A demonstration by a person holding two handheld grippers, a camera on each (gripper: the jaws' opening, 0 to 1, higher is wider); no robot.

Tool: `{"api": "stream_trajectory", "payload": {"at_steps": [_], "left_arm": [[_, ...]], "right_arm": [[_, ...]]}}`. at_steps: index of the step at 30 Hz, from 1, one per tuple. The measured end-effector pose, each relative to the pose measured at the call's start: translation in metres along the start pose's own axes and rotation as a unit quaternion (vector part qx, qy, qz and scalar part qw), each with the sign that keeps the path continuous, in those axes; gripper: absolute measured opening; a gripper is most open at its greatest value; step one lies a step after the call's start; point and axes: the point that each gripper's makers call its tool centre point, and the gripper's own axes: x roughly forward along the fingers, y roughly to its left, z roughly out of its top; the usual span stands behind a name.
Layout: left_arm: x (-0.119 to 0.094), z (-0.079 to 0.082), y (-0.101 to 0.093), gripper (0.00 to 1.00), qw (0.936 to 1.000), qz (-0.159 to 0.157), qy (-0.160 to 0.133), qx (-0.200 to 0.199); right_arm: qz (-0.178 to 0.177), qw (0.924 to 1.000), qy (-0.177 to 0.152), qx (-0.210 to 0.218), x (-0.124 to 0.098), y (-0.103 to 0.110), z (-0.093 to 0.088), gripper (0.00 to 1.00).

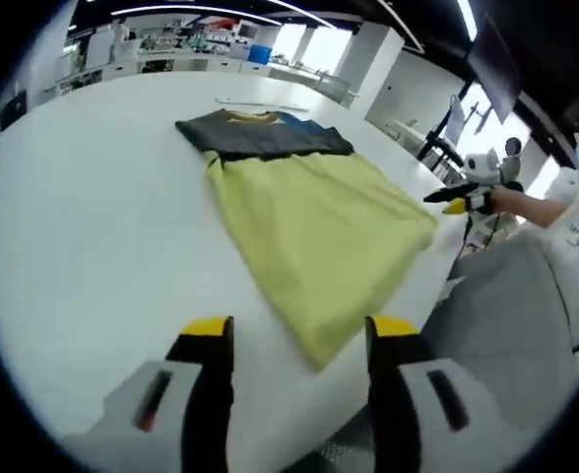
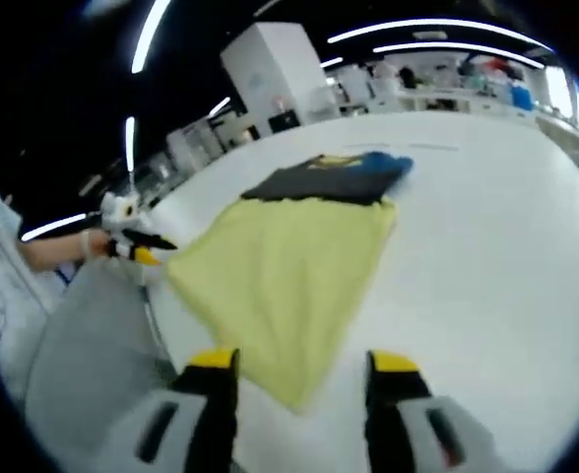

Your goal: Fold the garment on the visible template until the final outline fits inside the template.

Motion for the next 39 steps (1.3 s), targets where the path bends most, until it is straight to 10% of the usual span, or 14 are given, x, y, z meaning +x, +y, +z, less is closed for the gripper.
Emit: {"api": "stream_trajectory", "payload": {"at_steps": [26, 39], "left_arm": [[0.006, -0.022, -0.003, 0.00, 0.9950, -0.038, 0.024, -0.089], [-0.002, -0.022, -0.007, 0.00, 0.9896, -0.057, 0.028, -0.129]], "right_arm": [[0.024, 0.9969, 0.031, 0.068, 0.003, 0.005, -0.029, 0.00], [0.046, 0.9943, 0.013, 0.096, -0.011, 0.019, -0.026, 0.00]]}}
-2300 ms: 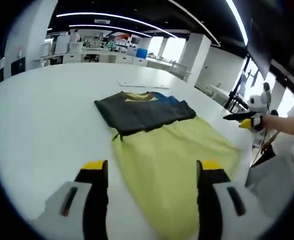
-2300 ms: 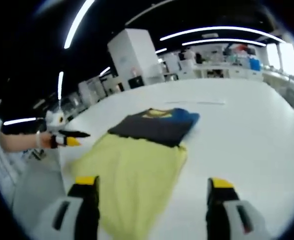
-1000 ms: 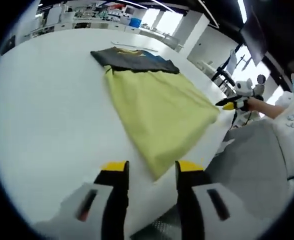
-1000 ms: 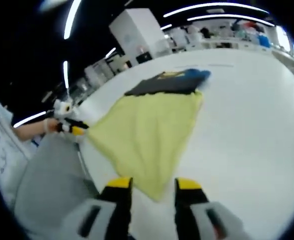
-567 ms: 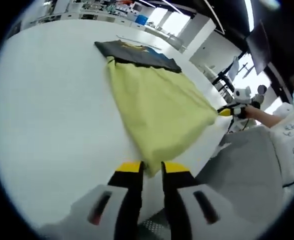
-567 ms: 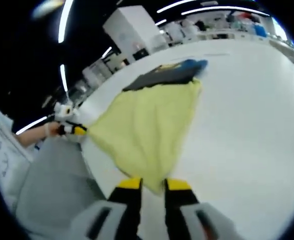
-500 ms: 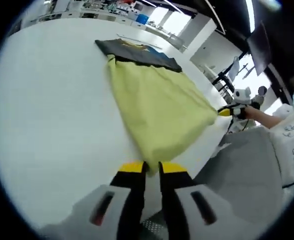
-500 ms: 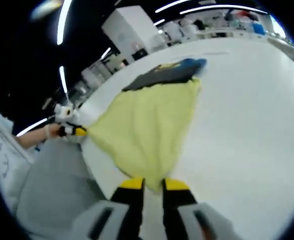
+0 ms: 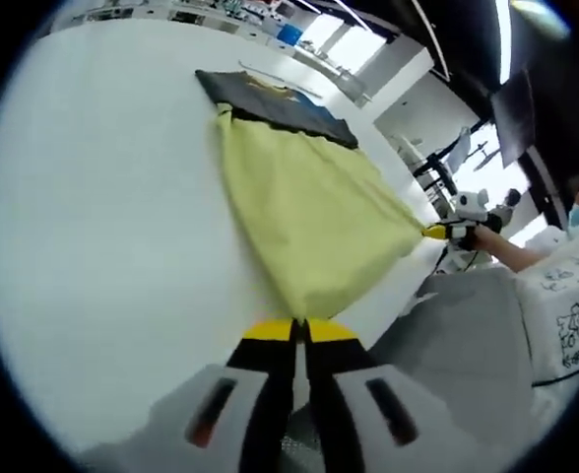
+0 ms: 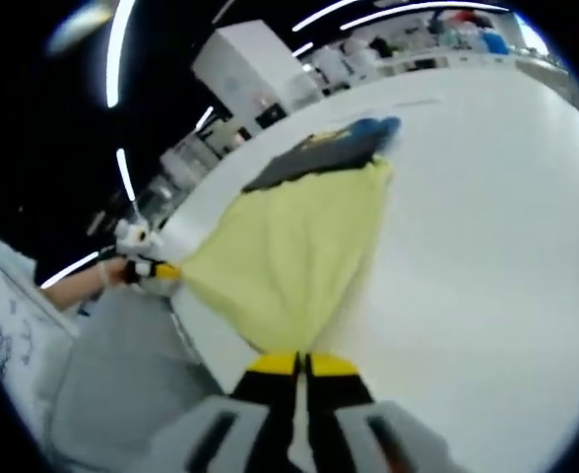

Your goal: Fold the garment on the visible template until the final outline fits inside the template.

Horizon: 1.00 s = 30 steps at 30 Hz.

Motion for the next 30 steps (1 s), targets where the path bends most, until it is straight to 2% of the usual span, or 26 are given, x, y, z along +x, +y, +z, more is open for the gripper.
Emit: {"api": "stream_trajectory", "payload": {"at_steps": [10, 15, 22, 30], "left_arm": [[-0.006, -0.014, -0.010, 0.00, 0.9998, 0.003, 0.013, -0.014], [-0.008, -0.022, -0.020, 0.00, 0.9997, -0.005, 0.019, -0.017], [-0.014, -0.031, -0.034, 0.00, 0.9991, -0.017, 0.034, -0.017], [-0.020, -0.030, -0.044, 0.00, 0.9989, -0.030, 0.034, -0.010]], "right_arm": [[0.023, 0.9996, 0.004, 0.018, -0.011, 0.030, -0.020, 0.00], [0.026, 0.9991, 0.004, 0.034, -0.015, 0.038, -0.031, 0.00], [0.027, 0.9984, 0.001, 0.049, -0.020, 0.044, -0.039, 0.00], [0.028, 0.9978, -0.004, 0.060, -0.024, 0.045, -0.040, 0.00]]}}
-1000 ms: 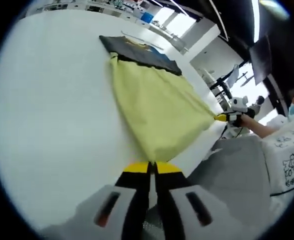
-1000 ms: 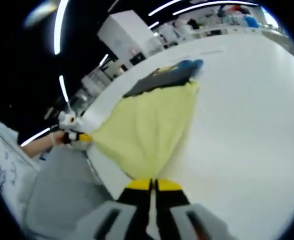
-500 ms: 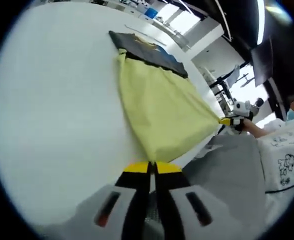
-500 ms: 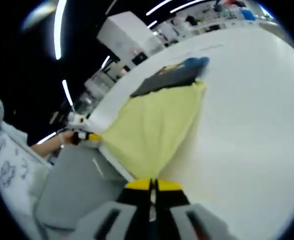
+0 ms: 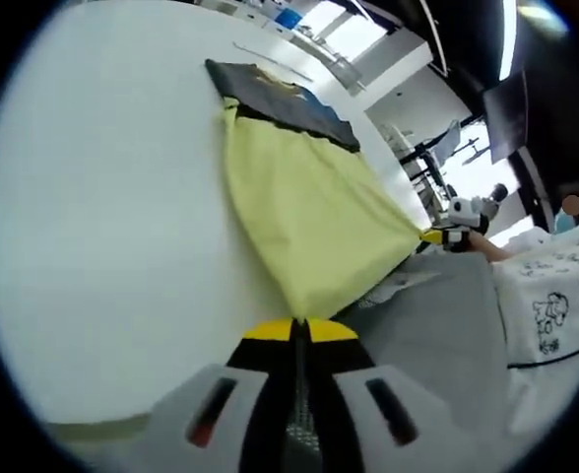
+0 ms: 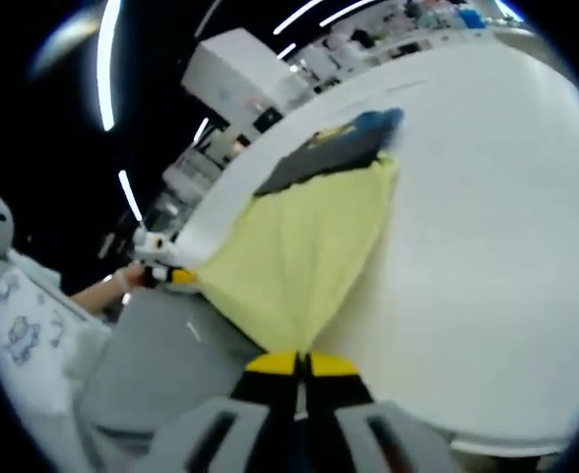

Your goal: Fold the garment on the visible template until the final outline fits inside the template.

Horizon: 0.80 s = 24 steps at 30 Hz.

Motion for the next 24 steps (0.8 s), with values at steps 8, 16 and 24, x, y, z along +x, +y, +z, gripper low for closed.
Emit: {"api": "stream_trajectory", "payload": {"at_steps": [8, 16, 24], "left_arm": [[-0.010, 0.027, -0.009, 0.00, 0.9991, -0.017, -0.039, 0.002], [-0.023, 0.082, -0.018, 0.00, 0.9925, -0.040, -0.116, -0.002], [-0.027, 0.140, -0.021, 0.00, 0.9857, -0.039, -0.161, 0.030]], "right_arm": [[0.007, 0.9998, -0.019, -0.005, -0.007, 0.001, 0.020, 0.00], [0.015, 0.9977, -0.065, -0.005, -0.017, 0.000, 0.063, 0.00], [0.014, 0.9940, -0.108, -0.011, -0.023, -0.009, 0.114, 0.00]]}}
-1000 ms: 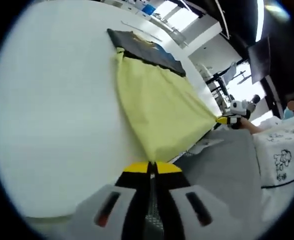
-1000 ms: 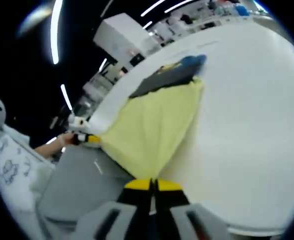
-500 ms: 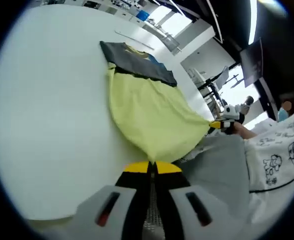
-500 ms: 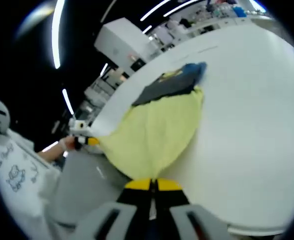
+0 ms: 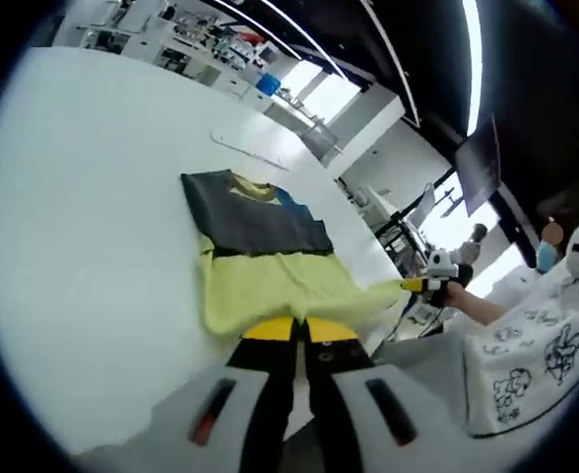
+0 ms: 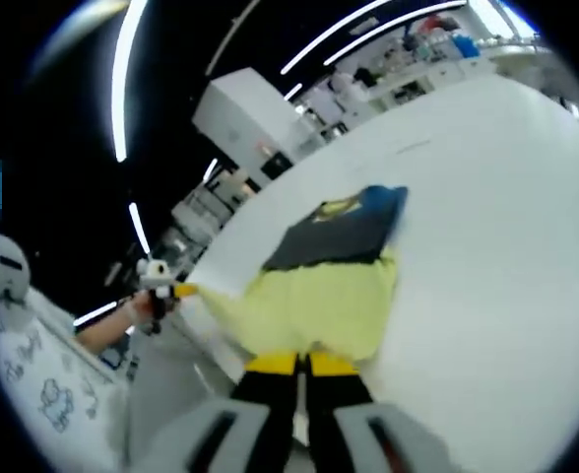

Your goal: Fold the garment on the visible template until the final outline fits inside the template.

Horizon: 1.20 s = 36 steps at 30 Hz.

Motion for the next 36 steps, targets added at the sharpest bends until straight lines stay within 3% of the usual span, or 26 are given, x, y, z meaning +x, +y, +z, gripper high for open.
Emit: {"api": "stream_trajectory", "payload": {"at_steps": [6, 15, 28, 36], "left_arm": [[0.015, 0.033, 0.009, 0.00, 0.9995, 0.004, -0.029, 0.009], [0.028, 0.062, 0.027, 0.00, 0.9980, 0.019, -0.058, 0.013], [0.057, 0.111, 0.054, 0.00, 0.9942, 0.032, -0.102, 0.012], [0.072, 0.134, 0.076, 0.00, 0.9910, 0.047, -0.125, 0.004]], "right_arm": [[0.000, 0.9997, -0.019, -0.016, 0.010, -0.007, 0.037, 0.00], [-0.005, 0.9987, -0.041, -0.031, 0.031, -0.018, 0.084, 0.00], [-0.027, 0.9961, -0.062, -0.057, 0.061, -0.045, 0.145, 0.00], [-0.036, 0.9948, -0.067, -0.068, 0.081, -0.058, 0.171, 0.00]]}}
